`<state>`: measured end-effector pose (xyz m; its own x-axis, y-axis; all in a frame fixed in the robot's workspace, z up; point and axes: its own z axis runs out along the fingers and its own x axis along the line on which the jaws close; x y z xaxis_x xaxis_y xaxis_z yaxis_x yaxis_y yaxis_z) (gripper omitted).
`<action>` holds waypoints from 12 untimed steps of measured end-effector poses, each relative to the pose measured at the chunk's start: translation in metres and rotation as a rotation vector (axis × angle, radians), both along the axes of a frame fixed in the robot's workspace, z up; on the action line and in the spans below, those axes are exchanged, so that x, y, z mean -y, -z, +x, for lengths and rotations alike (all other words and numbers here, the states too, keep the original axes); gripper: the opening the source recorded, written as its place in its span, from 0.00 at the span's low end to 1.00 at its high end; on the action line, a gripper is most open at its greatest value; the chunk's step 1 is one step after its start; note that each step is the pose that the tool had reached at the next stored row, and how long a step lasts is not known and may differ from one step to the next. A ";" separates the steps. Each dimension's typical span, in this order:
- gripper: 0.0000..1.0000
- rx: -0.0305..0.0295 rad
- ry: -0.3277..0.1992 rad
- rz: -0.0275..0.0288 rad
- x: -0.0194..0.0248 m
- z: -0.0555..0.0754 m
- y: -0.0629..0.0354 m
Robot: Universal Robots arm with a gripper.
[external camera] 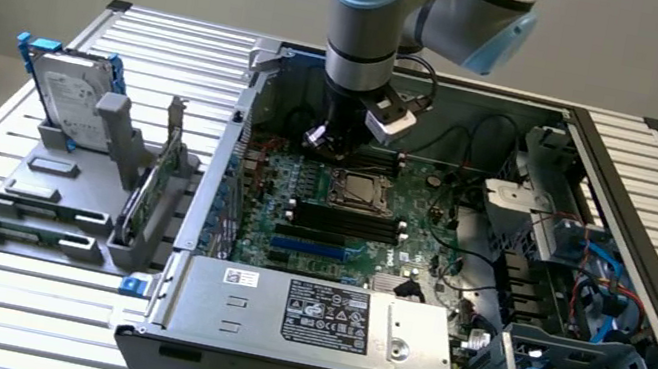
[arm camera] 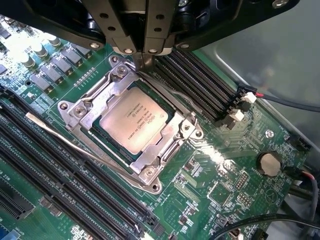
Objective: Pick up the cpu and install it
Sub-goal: 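Install the first cpu locking lever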
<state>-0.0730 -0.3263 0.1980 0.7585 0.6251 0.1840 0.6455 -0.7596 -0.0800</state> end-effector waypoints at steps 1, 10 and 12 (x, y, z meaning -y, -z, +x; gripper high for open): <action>0.11 0.0000 0.001 -0.0004 0.0000 0.000 0.0000; 0.11 0.0003 0.004 -0.0007 -0.0029 0.000 0.0002; 0.11 0.0003 0.006 -0.0010 -0.0029 0.000 0.0002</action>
